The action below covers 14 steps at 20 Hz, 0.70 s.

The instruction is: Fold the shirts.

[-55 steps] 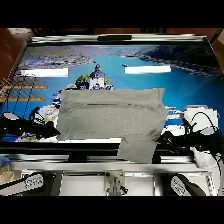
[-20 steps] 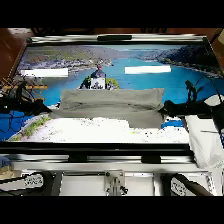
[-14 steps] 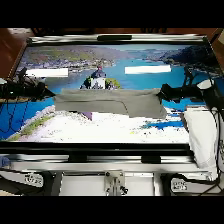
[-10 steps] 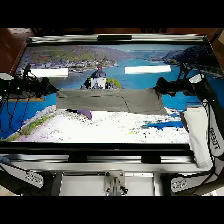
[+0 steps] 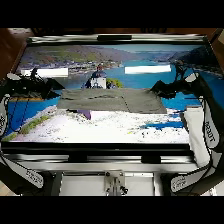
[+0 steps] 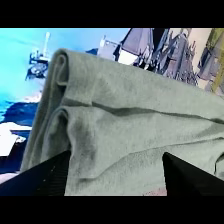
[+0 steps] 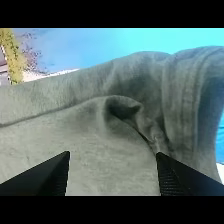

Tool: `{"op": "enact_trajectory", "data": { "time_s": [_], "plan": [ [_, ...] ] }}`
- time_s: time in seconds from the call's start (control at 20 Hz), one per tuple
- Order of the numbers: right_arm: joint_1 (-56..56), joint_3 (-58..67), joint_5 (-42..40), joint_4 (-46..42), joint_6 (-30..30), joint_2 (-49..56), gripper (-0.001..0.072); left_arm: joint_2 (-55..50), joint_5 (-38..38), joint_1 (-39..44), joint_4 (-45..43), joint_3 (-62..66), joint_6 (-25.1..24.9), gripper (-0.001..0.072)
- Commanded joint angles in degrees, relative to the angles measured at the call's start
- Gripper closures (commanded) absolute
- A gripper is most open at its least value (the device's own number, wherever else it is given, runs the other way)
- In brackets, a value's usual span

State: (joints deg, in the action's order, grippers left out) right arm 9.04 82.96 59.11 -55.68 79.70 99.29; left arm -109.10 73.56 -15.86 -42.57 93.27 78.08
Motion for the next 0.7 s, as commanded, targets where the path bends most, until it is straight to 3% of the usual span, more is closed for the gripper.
{"op": "enact_trajectory", "data": {
  "time_s": [0.0,0.15,0.25,0.65],
  "plan": [
    [3.7,1.3,8.2,-6.3,1.4,-2.9,0.0055,0.4,7.8,0.2,0.1,3.3,0.0,0.0039],
    [7.7,1.3,15.9,-8.2,2.5,-1.2,0.0054,2.8,7.9,1.2,0.0,3.9,0.0,0.0039],
    [8.1,1.3,17.4,-7.1,-0.4,1.2,0.0053,4.4,8.1,2.5,-0.3,3.9,0.1,0.0047],
    [3.0,1.3,7.2,-0.2,-0.9,7.9,0.0052,9.3,8.0,9.6,-0.3,4.0,-0.4,0.0061]
  ]
}}
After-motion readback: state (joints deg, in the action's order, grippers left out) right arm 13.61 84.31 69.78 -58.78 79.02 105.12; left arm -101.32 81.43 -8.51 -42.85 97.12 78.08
